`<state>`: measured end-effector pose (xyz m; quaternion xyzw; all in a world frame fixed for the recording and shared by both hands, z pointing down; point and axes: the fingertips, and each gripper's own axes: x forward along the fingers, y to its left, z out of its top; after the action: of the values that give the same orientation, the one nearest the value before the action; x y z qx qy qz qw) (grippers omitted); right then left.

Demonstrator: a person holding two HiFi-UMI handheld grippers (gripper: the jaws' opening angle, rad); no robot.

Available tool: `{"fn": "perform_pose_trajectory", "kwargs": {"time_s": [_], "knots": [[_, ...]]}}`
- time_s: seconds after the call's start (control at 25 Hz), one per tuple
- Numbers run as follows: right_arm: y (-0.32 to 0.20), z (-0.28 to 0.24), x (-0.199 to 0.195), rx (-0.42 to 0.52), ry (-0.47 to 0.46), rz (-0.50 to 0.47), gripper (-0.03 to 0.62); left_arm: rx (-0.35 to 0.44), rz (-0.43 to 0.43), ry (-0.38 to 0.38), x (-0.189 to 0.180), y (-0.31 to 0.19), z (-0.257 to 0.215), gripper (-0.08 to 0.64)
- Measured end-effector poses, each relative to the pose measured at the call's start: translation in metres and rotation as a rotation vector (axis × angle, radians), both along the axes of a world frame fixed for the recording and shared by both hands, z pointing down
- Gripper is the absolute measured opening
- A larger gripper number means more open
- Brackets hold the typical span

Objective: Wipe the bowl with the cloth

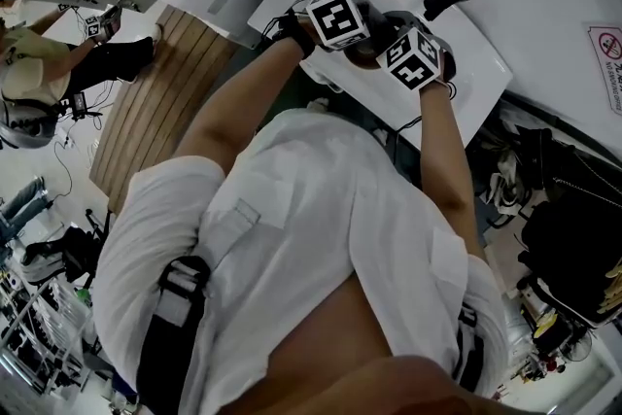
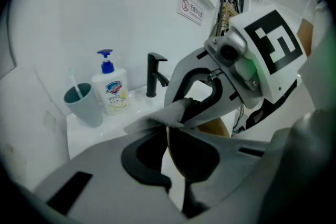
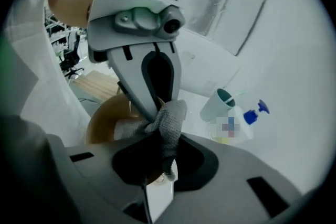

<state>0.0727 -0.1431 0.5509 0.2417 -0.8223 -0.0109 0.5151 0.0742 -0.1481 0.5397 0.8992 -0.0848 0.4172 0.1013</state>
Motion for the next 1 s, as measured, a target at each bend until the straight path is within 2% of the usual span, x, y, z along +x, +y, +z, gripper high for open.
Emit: {"fn": "perform_pose_trajectory", "kwargs": {"time_s": [0.12, 0.28, 0.4, 0.52, 0.6, 0.68, 0.76, 0.88, 1.0], "knots": [[-0.012, -0.009, 0.005, 0.013, -0.132, 0.146, 0.074, -0.005, -0.120, 0.025, -0.007, -0.012, -0.002, 0.018], [-0.017, -0.021, 0.011, 0.013, -0.348, 0.302, 0.071, -0.044, -0.218, 0.090, -0.014, -0.018, -0.010, 0.018], [-0.024, -0.032, 0.014, 0.063, -0.416, 0.357, 0.072, -0.051, -0.281, 0.119, -0.017, -0.025, -0.011, 0.018], [-0.027, -0.040, 0.015, 0.115, -0.490, 0.382, 0.075, -0.046, -0.313, 0.116, -0.020, -0.029, -0.011, 0.018], [-0.026, -0.047, 0.022, 0.103, -0.593, 0.443, 0.081, -0.036, -0.336, 0.105, -0.024, -0.031, -0.009, 0.018], [-0.025, -0.051, 0.031, 0.051, -0.675, 0.509, 0.086, -0.016, -0.378, 0.095, -0.030, -0.037, -0.008, 0.018], [-0.022, -0.047, 0.035, -0.027, -0.694, 0.559, 0.103, 0.000, -0.442, 0.089, -0.038, -0.045, -0.006, 0.018], [-0.016, -0.033, 0.035, -0.123, -0.675, 0.617, 0.138, 0.001, -0.532, 0.077, -0.048, -0.049, 0.003, 0.018], [-0.014, -0.021, 0.030, -0.192, -0.663, 0.639, 0.186, 0.028, -0.566, 0.134, -0.044, -0.053, -0.005, 0.018]]}}
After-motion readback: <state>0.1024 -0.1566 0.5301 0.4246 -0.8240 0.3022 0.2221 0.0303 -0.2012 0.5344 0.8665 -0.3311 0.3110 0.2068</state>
